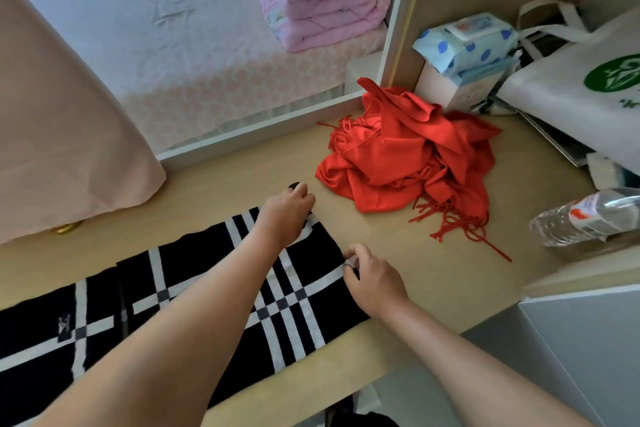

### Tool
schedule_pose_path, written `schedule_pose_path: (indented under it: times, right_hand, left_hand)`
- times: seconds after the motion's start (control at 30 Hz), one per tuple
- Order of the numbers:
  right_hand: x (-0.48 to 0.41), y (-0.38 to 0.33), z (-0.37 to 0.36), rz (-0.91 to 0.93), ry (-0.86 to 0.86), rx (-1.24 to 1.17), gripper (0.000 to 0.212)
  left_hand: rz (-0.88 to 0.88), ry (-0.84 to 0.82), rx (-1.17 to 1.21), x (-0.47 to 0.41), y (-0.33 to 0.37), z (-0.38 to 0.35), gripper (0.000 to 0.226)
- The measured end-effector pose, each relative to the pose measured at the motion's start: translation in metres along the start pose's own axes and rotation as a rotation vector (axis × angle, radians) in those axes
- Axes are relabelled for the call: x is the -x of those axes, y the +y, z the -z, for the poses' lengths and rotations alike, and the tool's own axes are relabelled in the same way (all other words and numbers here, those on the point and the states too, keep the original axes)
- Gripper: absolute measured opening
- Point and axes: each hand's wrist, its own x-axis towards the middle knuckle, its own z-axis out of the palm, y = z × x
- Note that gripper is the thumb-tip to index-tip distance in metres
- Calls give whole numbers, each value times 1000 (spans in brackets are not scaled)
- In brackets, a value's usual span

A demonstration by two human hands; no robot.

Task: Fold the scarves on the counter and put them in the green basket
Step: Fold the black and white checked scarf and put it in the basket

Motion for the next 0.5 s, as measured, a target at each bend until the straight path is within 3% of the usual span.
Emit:
schedule_pose_path:
  times: [0.1,0.2,0.5]
  right_hand:
    - [2,-27,-1,-12,-18,-59,30]
    - [6,-67,-8,7,-89,-173,29]
    - [38,-201,-76,19,-329,-295,48]
  left_hand:
    - [27,51,17,26,-32,7,24]
    - [45,89,21,61,-69,8,20]
    - [129,183,398,192,-172,-15,14]
